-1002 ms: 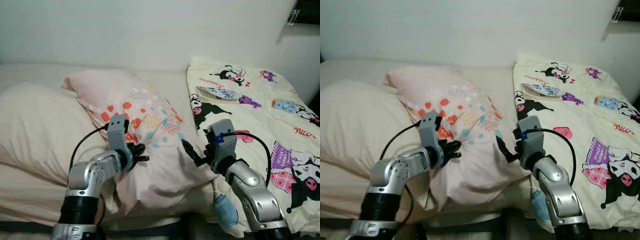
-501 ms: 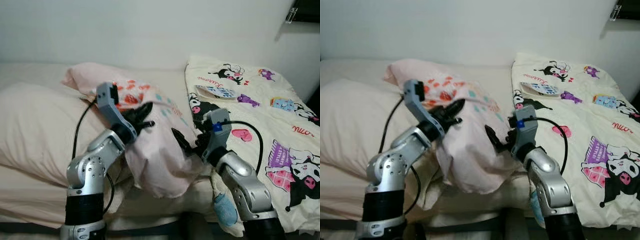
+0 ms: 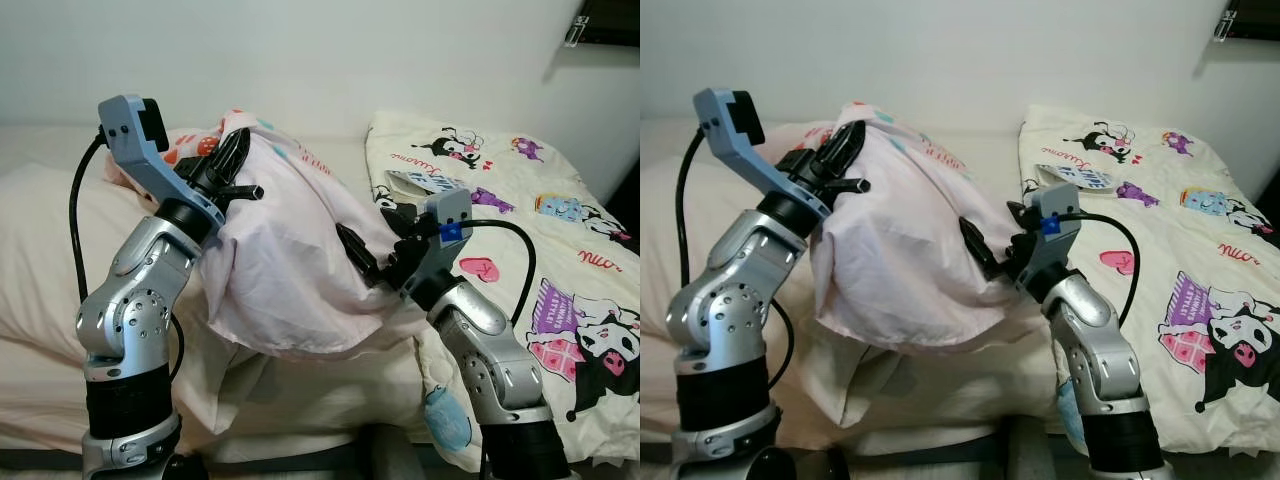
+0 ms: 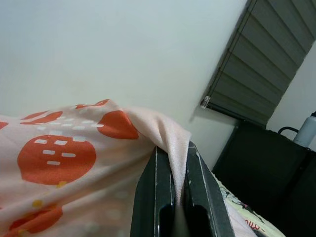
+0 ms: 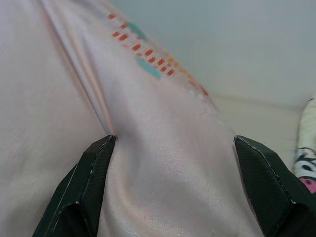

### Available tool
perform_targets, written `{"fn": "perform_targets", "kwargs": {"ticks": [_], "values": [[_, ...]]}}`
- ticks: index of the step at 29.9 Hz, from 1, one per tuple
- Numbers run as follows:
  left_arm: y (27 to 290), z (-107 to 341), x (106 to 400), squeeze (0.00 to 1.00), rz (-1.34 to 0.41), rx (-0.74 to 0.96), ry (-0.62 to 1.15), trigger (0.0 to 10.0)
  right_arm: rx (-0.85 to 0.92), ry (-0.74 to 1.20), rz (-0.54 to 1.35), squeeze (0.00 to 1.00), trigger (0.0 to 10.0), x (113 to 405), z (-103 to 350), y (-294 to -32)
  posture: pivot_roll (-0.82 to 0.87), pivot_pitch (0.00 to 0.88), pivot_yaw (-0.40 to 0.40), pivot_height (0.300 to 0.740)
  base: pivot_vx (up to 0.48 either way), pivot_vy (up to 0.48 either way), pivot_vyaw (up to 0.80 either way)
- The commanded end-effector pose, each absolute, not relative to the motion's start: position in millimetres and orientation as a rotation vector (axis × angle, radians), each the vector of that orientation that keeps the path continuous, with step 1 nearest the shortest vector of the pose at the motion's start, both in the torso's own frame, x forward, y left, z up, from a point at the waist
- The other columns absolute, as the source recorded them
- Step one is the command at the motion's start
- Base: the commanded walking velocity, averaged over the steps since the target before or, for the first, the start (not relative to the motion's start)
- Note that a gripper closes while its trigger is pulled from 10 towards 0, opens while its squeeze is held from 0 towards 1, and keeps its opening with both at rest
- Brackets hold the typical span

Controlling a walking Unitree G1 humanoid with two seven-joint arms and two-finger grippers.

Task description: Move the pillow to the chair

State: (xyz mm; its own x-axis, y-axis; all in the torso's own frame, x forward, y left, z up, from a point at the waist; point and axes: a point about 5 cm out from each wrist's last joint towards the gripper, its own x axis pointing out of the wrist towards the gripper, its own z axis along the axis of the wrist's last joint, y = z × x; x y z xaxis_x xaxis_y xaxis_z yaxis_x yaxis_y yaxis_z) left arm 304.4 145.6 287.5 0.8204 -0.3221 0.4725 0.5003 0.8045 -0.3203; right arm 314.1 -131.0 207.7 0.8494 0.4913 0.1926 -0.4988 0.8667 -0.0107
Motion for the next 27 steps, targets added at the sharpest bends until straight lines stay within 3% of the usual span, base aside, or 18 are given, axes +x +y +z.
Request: {"fn": "perform_targets", "kwargs": {"ticks": [1,10,22,27], "values": [[145,315,289,0.0,-0.502,-0.429,-0.587,10.0,0.036,-0.19,0.502,0.0,10.0,316,208,-133,-0.08,0.0,-0.076,0.576,0.0,0.0,0.0],[162,297,286,0.0,-0.396,-0.336,-0.54,10.0,0.019,-0.229,0.511,0.0,10.0,316,215,-131,-0.07,0.0,-0.068,0.611,0.0,0.0,0.0],[166,296,280,0.0,-0.363,-0.369,-0.54,10.0,0.023,-0.245,0.539,0.0,10.0,315,218,-126,-0.06,0.0,-0.077,0.651,0.0,0.0,0.0],[164,293,283,0.0,-0.365,-0.349,-0.497,10.0,0.023,-0.248,0.541,0.0,10.0,315,218,-126,-0.06,0.0,-0.076,0.666,-0.447,0.0,0.0]]}}
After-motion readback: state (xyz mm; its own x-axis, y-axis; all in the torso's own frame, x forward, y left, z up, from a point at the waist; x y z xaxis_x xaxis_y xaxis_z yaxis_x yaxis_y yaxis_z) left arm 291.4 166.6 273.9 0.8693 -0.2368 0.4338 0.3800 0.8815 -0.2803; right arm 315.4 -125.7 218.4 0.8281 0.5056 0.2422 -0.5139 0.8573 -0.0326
